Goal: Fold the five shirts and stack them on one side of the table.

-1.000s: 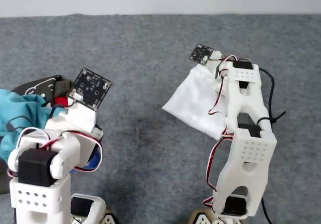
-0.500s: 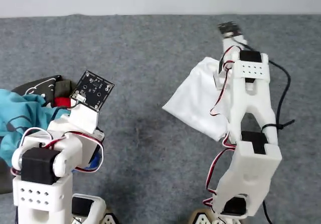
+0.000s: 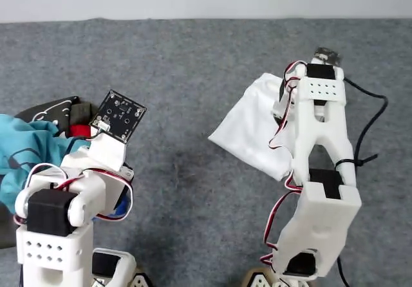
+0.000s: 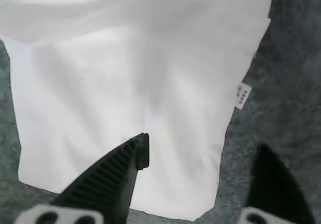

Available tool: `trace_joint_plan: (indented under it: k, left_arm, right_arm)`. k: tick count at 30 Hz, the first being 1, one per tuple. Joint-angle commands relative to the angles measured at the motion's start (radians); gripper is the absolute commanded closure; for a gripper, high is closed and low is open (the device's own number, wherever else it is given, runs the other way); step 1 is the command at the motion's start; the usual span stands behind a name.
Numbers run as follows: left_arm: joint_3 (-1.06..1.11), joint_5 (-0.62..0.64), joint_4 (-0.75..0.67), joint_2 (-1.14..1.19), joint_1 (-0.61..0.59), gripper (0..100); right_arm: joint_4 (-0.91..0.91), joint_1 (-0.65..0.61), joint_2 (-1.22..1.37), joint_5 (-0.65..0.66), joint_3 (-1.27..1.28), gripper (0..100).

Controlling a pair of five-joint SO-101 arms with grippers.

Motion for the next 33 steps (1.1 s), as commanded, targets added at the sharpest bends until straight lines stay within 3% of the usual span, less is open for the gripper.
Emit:
trace_joint_plan:
  k: [1,14,16,22,27,33]
  left_arm:
    - [-0.005,-0.002,-0.008,-0.003,-0.009,98]
    - [-0.005,-0.002,-0.006,-0.005,-0.009,98]
    - [-0.005,-0.002,-0.006,-0.006,-0.009,98]
    - [-0.005,-0.002,-0.005,-0.006,-0.009,98]
    - [-0.005,-0.002,-0.005,-0.005,-0.009,98]
    - [-0.005,-0.002,-0.005,-0.005,-0.009,98]
  right_arm:
    - [-0.038,-0.016,0.012,-0.041,-0.035,57.1]
    - [-0.16,-0.018,0.266,-0.121,-0.04,58.4]
    - [-0.16,-0.013,0.272,-0.118,-0.04,64.7]
    - [-0.16,-0.007,0.271,-0.114,-0.04,97.0]
    - [-0.134,0.013,0.26,-0.11,-0.043,96.2]
    - [-0.124,0.077,0.171,0.133,-0.041,99.0]
